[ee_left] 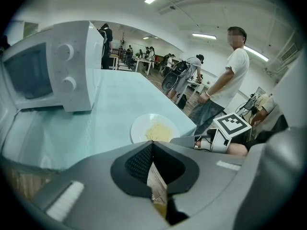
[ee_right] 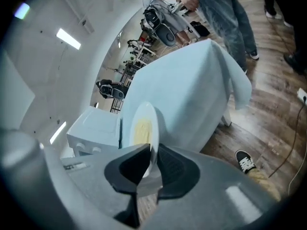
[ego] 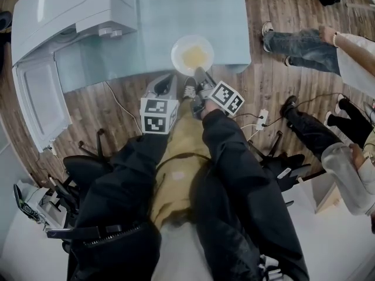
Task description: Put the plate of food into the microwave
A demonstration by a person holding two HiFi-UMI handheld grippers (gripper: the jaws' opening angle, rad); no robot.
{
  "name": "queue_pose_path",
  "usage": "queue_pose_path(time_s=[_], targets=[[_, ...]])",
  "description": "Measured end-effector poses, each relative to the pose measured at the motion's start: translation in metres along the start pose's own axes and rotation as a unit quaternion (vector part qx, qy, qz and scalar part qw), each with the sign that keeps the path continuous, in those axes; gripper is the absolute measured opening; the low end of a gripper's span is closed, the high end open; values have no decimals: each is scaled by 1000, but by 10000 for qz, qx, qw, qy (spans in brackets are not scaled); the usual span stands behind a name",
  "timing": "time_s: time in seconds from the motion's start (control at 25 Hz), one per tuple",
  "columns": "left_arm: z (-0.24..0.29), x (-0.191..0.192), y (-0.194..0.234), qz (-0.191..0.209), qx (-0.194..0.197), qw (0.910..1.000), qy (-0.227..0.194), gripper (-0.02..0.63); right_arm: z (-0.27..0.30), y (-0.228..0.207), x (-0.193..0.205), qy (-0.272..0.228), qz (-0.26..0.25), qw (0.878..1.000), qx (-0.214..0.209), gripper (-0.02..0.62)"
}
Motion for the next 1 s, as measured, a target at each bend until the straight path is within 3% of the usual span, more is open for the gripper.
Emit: queue_pose_path(time_s=[0.32, 1.0], targets=[[-3, -3, 0, -13, -142, 9998, -125, -3, -2, 7, -3, -136, 550, 9963, -652, 9], [-47, -22, 38, -357, -1133, 9901, -744, -3, -13, 74, 17, 660, 193, 9850, -1582, 9]])
Point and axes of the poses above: the fingertips, and each gripper's own axes: z forward along the fingers, y to its left, x out of its underside, the point moved 7 cm from there along -z, backward along the fingers, and after that the axes turned 13 degrees about -y, right-handed, at the moved point
